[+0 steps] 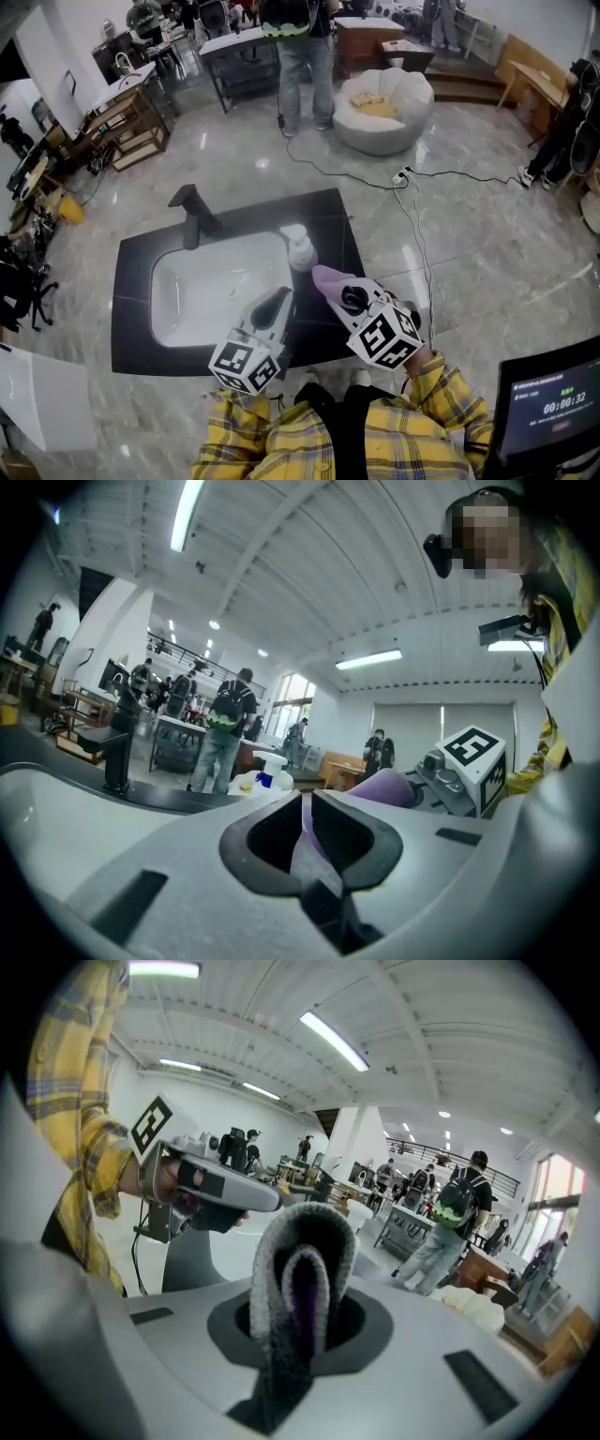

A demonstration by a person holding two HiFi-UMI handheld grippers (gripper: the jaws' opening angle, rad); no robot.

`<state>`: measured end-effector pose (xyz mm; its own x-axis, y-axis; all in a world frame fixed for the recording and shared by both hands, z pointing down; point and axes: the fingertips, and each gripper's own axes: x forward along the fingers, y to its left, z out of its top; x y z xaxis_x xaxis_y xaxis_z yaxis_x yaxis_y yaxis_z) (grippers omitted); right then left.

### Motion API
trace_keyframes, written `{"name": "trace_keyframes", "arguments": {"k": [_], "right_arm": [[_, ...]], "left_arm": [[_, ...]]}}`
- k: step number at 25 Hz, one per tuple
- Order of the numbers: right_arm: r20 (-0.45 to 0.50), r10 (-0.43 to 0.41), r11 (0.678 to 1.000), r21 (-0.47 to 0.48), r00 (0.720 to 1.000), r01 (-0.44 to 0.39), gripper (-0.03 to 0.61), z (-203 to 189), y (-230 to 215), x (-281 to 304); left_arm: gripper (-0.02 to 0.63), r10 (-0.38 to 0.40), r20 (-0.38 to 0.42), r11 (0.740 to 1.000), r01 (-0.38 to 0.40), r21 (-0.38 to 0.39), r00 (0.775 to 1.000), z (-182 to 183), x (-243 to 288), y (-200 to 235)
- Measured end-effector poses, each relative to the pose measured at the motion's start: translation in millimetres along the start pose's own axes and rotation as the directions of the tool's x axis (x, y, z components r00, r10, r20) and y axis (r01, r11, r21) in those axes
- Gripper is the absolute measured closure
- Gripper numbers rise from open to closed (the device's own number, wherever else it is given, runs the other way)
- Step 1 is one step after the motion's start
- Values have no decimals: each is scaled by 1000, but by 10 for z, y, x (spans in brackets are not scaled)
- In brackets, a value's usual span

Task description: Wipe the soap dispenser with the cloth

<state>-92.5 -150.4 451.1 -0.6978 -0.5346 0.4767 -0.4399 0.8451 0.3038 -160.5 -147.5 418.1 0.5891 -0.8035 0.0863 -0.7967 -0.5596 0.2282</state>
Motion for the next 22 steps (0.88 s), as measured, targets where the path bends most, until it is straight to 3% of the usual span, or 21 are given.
{"name": "trace_keyframes", "arguments": {"k": [10, 16, 22], "right_arm": [[66, -62, 992, 117, 996, 54, 531, 77, -133, -241], [91, -115, 963, 253, 989, 88, 531, 1, -277, -371], [107, -157, 949, 291, 982, 120, 531, -28, -414, -402]], "left_arm": [[604, 47, 34, 999, -47, 5, 998, 117, -146, 46], [604, 65, 40, 998, -65, 5, 997, 124, -170, 56], [605, 86, 45, 996, -87, 17, 995, 150, -164, 126]]}}
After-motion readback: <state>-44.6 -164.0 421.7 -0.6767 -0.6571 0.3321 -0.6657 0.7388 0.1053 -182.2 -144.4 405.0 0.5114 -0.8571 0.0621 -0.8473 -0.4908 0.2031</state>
